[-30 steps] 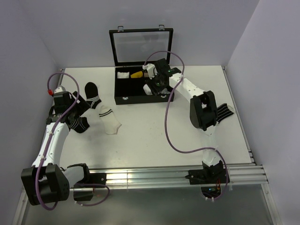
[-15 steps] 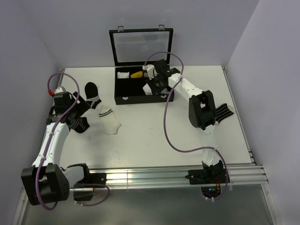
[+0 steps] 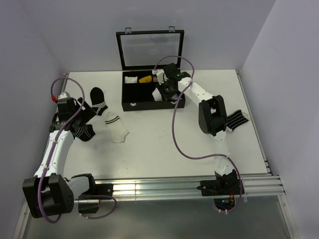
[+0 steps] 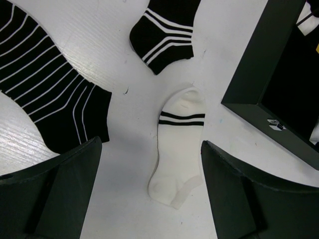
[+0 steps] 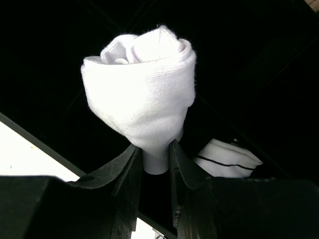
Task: Roll the socks
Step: Place the sock in the storage box.
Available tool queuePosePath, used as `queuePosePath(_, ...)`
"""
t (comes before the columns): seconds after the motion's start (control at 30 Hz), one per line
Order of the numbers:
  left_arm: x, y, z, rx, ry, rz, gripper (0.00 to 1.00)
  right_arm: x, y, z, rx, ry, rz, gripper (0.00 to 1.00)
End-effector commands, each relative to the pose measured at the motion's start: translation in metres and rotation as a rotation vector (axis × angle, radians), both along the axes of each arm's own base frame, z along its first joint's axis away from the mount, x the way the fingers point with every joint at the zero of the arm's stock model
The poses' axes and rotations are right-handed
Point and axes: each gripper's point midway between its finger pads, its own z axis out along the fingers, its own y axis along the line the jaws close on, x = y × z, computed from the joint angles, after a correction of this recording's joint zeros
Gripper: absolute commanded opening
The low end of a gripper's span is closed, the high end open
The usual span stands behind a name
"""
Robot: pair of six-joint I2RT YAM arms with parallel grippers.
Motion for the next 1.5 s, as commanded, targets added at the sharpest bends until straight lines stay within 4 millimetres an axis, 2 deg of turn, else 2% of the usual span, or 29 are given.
queuePosePath(0.0,0.004,0.001,0.005,0.001,-0.032,-0.002,0.86,-0.036,-0.029,-0.032,-0.127,0.176,-0.027,0.22)
queuePosePath(0.1,0.004,0.000,0.006,-0.001,-0.037,-0.005,0.86,-0.032,-0.022,-0.004,-0.066,0.115,-0.027,0.34)
queuePosePath(0.13,0.004,0.001,0.006,-0.002,-0.036,-0.003,0.86,-0.030,-0.018,0.005,-0.043,0.094,-0.024,0.37)
queuePosePath(0.17,0.004,0.000,0.006,-0.003,-0.036,-0.004,0.86,-0.025,-0.013,0.023,-0.006,0.052,-0.025,0.40)
queuePosePath(0.23,0.004,0.001,0.006,0.000,-0.037,-0.002,0.86,-0.021,-0.010,0.036,0.018,0.015,-0.025,0.44)
queuePosePath(0.27,0.004,0.001,0.007,0.002,-0.038,-0.004,0.86,-0.016,-0.007,0.050,0.039,-0.027,-0.029,0.45)
queuePosePath(0.37,0.004,0.001,0.007,0.000,-0.039,-0.002,0.86,-0.008,-0.001,0.071,0.084,-0.102,-0.030,0.46)
queuePosePath(0.53,0.004,0.001,0.006,0.002,-0.037,-0.004,0.86,-0.002,0.010,0.085,0.146,-0.171,-0.019,0.49)
queuePosePath(0.7,0.004,0.001,0.008,0.005,-0.041,-0.004,0.86,0.006,0.016,0.089,0.169,-0.211,-0.030,0.51)
queuePosePath(0.93,0.006,0.002,0.009,0.008,-0.050,-0.001,0.86,0.026,0.033,0.100,0.240,-0.294,-0.078,0.51)
queuePosePath(1.13,0.006,0.002,0.008,0.009,-0.054,-0.003,0.86,0.034,0.051,0.093,0.267,-0.307,-0.062,0.51)
queuePosePath(1.17,0.007,0.002,0.008,0.008,-0.056,-0.001,0.86,0.036,0.053,0.083,0.255,-0.291,-0.061,0.51)
queuePosePath(1.2,0.006,0.002,0.007,0.008,-0.053,-0.003,0.86,0.040,0.056,0.086,0.254,-0.301,-0.059,0.52)
queuePosePath(1.3,0.008,0.002,0.005,0.007,-0.048,-0.007,0.86,0.044,0.060,0.068,0.219,-0.269,-0.063,0.52)
queuePosePath(1.47,0.009,0.001,0.000,0.001,-0.035,-0.010,0.86,0.040,0.055,0.038,0.156,-0.199,-0.072,0.52)
